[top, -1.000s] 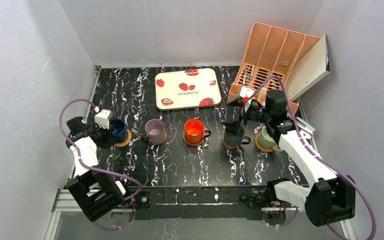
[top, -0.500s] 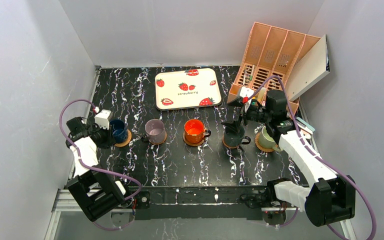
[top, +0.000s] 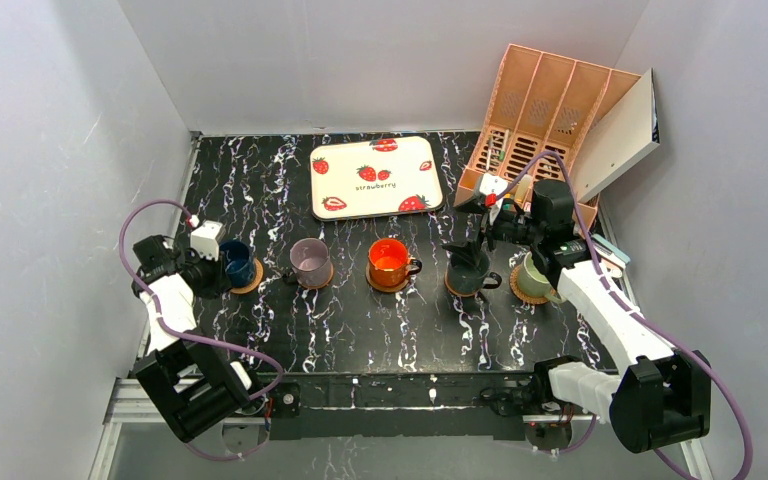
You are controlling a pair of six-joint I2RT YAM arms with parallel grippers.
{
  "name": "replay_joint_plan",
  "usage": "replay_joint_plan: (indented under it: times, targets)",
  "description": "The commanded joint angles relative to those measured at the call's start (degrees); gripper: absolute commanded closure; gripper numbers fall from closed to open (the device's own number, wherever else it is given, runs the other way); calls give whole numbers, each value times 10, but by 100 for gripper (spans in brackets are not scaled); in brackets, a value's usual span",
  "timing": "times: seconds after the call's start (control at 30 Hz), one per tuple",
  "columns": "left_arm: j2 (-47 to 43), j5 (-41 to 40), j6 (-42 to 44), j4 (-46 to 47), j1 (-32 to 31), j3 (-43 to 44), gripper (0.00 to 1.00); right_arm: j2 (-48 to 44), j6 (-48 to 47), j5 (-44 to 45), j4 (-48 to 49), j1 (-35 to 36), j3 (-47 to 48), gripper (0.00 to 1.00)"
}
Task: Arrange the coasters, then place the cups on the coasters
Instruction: Place the cup on the coaster.
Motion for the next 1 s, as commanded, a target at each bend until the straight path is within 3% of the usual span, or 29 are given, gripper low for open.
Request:
replay_joint_plan:
  times: [0.0,0.7,0.97]
  targets:
    - [-1,33,10,8,5,-6,100,-11,1,-12,11,-1,-1,1]
    - [4,27,11,23,10,-15,100,-10,0,-12,11,-2,-1,1]
    - [7,26,14,23,11,-17,93,-10,0,-13,11,-2,-1,1]
